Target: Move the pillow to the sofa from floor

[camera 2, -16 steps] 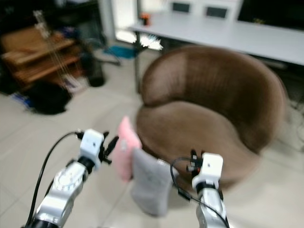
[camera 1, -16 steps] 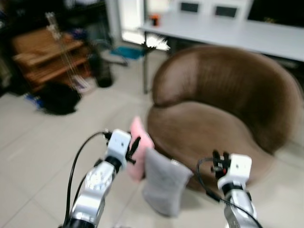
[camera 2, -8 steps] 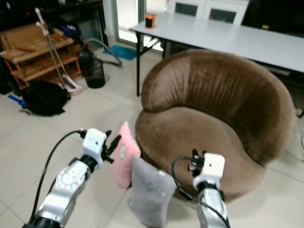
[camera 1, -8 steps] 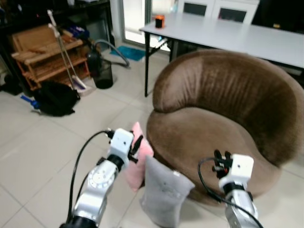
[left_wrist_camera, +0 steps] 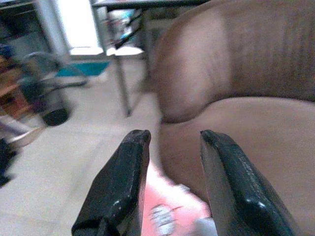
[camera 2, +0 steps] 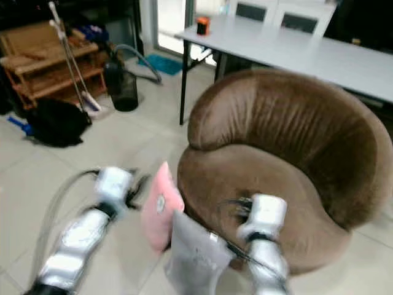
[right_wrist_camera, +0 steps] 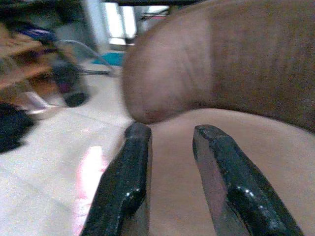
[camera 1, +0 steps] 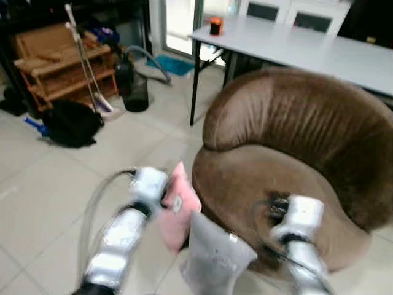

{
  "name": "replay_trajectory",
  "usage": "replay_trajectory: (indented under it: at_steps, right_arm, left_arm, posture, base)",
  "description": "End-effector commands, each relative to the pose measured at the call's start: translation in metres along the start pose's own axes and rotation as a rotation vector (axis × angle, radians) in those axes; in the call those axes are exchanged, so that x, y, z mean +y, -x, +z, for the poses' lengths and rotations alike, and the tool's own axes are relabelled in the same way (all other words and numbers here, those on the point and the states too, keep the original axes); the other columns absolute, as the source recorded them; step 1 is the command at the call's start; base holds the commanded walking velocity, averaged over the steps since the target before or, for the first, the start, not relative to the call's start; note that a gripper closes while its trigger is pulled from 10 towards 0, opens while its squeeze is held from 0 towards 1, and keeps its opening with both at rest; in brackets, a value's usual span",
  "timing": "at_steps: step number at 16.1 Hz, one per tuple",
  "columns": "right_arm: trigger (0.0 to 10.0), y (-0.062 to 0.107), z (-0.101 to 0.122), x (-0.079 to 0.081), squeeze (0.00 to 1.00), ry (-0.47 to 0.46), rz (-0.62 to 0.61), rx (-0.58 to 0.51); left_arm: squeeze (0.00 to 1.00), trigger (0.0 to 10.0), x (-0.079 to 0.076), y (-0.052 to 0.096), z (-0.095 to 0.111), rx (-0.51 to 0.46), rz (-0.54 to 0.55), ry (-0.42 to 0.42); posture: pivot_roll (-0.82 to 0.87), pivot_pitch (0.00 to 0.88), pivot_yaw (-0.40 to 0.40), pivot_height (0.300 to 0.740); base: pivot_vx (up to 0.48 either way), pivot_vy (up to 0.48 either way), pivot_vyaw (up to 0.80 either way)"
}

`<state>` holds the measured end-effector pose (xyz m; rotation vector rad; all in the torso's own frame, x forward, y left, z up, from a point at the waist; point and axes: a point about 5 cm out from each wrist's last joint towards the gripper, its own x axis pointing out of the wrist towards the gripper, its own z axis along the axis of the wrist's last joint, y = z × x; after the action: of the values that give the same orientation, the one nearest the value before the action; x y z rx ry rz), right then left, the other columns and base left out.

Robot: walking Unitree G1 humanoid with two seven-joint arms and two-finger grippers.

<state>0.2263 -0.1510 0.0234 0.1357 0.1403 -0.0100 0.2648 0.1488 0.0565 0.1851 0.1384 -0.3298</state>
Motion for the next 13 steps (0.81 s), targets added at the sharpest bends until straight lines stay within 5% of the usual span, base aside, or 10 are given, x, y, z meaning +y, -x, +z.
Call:
replay_trajectory:
  at_steps: [1, 13]
  right_arm:
    - [10.0, 0.002, 0.002, -0.013, 0.0, 0.01, -0.032, 0.0]
    - [10.0, 0.008, -0.005, -0.01, 0.0, 0.006, -0.015, 0.031]
  left_arm:
    - [0.0, 10.0, -0.01, -0.004, 0.008, -0.042, -0.023, 0.005]
    - [0.0, 10.0, -0.009, 0.006, 0.006, -0.065, 0.001, 0.03]
  posture:
    - [0.09, 0.0, -0.033, 0.706]
    - [0.1, 0.0, -0.059, 0.586]
  base:
    - [0.0, 0.0, 0.0]
    - [0.0, 0.0, 0.0]
